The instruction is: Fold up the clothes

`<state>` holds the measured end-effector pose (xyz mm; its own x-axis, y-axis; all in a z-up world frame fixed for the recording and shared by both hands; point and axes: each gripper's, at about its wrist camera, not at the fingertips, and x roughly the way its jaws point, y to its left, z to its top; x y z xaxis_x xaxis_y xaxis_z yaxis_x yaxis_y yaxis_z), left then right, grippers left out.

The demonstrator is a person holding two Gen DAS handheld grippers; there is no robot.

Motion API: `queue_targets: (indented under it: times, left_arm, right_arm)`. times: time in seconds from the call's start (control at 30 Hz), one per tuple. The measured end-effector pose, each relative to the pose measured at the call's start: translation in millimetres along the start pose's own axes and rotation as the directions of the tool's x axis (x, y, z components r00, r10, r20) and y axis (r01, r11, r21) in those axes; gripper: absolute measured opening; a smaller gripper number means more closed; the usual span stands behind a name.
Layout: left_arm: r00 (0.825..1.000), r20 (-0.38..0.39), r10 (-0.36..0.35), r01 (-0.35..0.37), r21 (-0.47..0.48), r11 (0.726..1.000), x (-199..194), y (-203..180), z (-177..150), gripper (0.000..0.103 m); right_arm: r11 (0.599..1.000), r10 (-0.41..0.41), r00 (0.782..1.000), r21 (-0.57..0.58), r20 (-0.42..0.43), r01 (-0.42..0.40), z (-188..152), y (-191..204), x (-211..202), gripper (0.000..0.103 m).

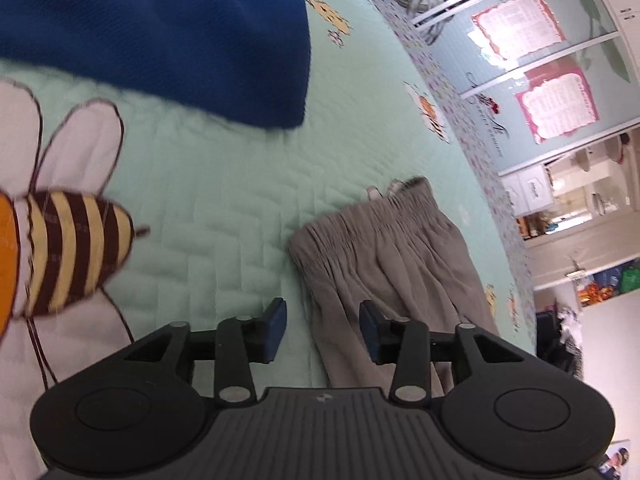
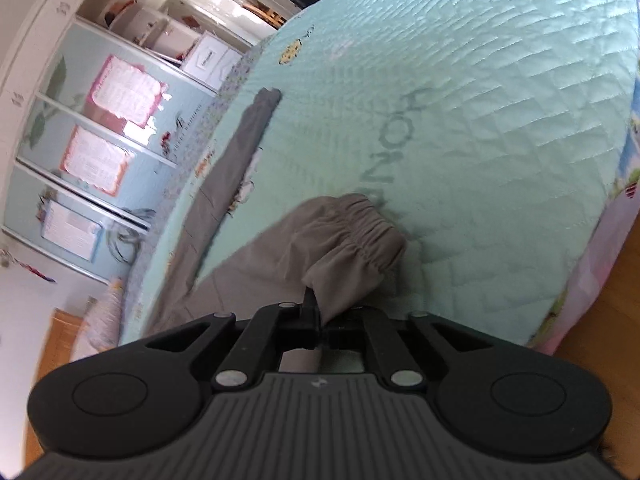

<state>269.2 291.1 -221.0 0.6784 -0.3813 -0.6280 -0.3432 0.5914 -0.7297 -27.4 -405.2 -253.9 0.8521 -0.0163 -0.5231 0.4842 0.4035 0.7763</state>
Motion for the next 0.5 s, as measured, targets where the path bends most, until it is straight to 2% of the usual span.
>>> queue_targets:
  times: [0.17, 0.3, 0.33, 0.37, 0.4, 0.43, 0.5]
  left_arm:
    - [0.999, -0.029, -0.043, 0.042, -0.022, 0.999, 14, -1, -13, 0.048]
    - [0.997, -0.045, -0.059, 0.058, -0.027, 0.998, 28, -9, -18, 0.045]
    - [0.997, -0.049, -0.059, 0.058, -0.024, 0.998, 32, -12, -18, 0.040]
    - [0.997, -0.053, -0.051, 0.050, -0.021, 0.999, 36, -14, -19, 0.024]
    - [0.998, -0.058, -0.039, 0.037, -0.018, 0.999, 40, -15, -20, 0.018]
    - [0.998, -0.056, -0.027, 0.026, -0.016, 1.000, 42, -17, -21, 0.006]
    - [0.999, -0.035, -0.010, 0.009, -0.010, 1.000, 42, -18, -25, 0.004]
  right_arm:
    - [1.000, -0.006, 1.000, 0.027, -0.001, 0.006, -3, -15, -2, 0.011]
    - [0.999, 0.018, 1.000, 0.048, 0.003, -0.018, -5, -19, -4, 0.012]
    - [0.999, 0.024, 1.000, 0.049, 0.003, -0.024, -5, -19, -5, 0.017]
    - [0.998, 0.031, 1.000, 0.059, 0.003, -0.031, -4, -19, -5, 0.019]
    - [0.997, 0.039, 0.999, 0.072, 0.003, -0.040, -3, -21, -6, 0.028]
    - [0.995, 0.048, 0.999, 0.085, 0.003, -0.048, -3, -22, -6, 0.035]
    - [0.994, 0.060, 0.998, 0.094, 0.010, -0.060, -3, -22, -7, 0.035]
